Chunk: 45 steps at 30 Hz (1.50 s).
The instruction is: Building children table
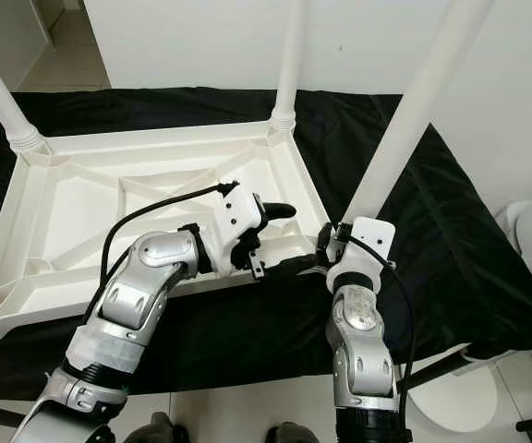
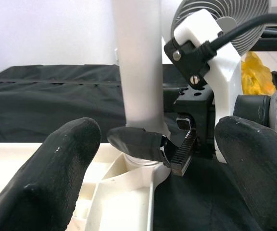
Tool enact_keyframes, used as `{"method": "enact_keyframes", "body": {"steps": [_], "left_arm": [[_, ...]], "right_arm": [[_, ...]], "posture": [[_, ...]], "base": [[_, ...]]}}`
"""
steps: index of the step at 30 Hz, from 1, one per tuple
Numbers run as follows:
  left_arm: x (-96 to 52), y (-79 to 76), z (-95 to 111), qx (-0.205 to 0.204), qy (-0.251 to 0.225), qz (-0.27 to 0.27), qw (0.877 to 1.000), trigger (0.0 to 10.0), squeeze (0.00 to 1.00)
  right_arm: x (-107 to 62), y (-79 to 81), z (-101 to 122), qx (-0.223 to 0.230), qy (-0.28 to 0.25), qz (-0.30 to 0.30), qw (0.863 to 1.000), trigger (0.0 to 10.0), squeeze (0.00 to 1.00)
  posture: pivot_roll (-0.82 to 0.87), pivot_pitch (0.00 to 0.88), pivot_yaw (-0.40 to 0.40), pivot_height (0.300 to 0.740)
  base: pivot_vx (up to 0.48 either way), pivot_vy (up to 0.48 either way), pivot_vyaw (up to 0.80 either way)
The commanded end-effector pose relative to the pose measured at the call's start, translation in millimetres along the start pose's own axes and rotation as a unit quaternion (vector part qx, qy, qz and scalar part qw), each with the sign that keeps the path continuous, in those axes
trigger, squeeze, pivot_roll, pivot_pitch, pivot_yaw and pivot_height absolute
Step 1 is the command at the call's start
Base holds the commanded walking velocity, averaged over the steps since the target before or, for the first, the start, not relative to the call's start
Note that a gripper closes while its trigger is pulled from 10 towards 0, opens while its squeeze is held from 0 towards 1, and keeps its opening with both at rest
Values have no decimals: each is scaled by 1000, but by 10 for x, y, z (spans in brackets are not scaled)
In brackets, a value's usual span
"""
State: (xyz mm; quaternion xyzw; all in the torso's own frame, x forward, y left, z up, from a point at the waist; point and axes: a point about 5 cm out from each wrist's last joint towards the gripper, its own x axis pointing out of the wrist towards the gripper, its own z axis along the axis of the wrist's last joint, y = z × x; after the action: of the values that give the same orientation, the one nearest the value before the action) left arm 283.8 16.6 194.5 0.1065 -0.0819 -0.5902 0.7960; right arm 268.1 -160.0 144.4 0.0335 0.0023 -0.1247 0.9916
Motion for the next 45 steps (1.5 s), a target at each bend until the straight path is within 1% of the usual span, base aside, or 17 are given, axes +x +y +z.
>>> {"method": "enact_keyframes", "body": {"steps": [1,8,12,14,17,19,20,24,25,28,29,31,33,37,38,40,45], "left_arm": [[-6,77,10,0,-3,77,997,10000,0],[-9,59,-3,-3,-3,71,997,10000,0],[-8,115,2,2,1,71,997,10000,0],[-24,185,19,13,5,70,997,10000,0],[-30,225,38,23,8,68,997,10000,0],[-53,290,74,33,9,75,997,10000,0],[-61,311,86,37,9,78,996,10000,0],[-64,315,92,37,8,81,996,10000,0],[-57,302,93,37,7,82,996,10000,0],[-45,285,93,36,5,81,996,10000,0],[-24,258,96,35,2,70,997,10000,0],[-17,242,90,36,2,56,998,10000,0],[-17,239,88,37,2,53,998,10000,0],[-4,211,90,32,-6,38,999,10000,0],[3,173,90,19,-12,20,1000,10000,0],[2,162,91,17,-13,16,1000,10000,0],[-51,42,45,-2,-14,-22,1000,10000,0]], "right_arm": [[-28,44,6,11,6,6,1000,10000,0],[-54,47,12,11,8,4,1000,10000,0],[-30,69,29,6,5,7,1000,10000,0],[3,102,63,4,0,11,1000,10000,0],[20,112,84,6,-4,14,1000,10000,0],[14,129,79,1,0,25,1000,10000,0],[13,134,76,-1,2,29,1000,10000,0],[11,136,71,-2,4,33,999,10000,0],[10,138,65,-2,6,35,999,10000,0],[10,153,57,-2,9,41,999,10000,0],[-4,203,49,0,11,58,998,10000,0],[-19,219,46,1,10,63,998,10000,0],[-22,219,45,1,9,63,998,10000,0],[-62,170,38,2,3,59,998,10000,0],[-97,135,37,0,-4,56,998,10000,0],[-106,129,38,-1,-6,56,998,10000,0],[-250,37,1,-8,-15,63,998,10000,0]], "posture": [[-118,101,-7,740],[-121,104,-6,740],[-110,108,23,740],[-89,119,38,740],[-89,119,38,740],[-64,122,12,740],[-64,122,12,740],[-60,118,-2,740],[-60,113,-17,740],[-64,108,-27,740],[-66,98,-24,740],[-65,93,-22,740],[-65,93,-22,740],[-62,76,-14,740],[-63,72,-11,740],[-63,72,-11,740],[-64,64,-10,740]], "base": [[0,0,0],[0,0,0],[0,0,0],[0,0,0],[0,0,0],[0,0,0],[0,0,0],[0,0,0],[0,0,0],[0,0,0],[0,0,0],[0,0,0],[0,0,0],[0,0,0],[0,0,0],[0,0,0],[0,0,0]]}}
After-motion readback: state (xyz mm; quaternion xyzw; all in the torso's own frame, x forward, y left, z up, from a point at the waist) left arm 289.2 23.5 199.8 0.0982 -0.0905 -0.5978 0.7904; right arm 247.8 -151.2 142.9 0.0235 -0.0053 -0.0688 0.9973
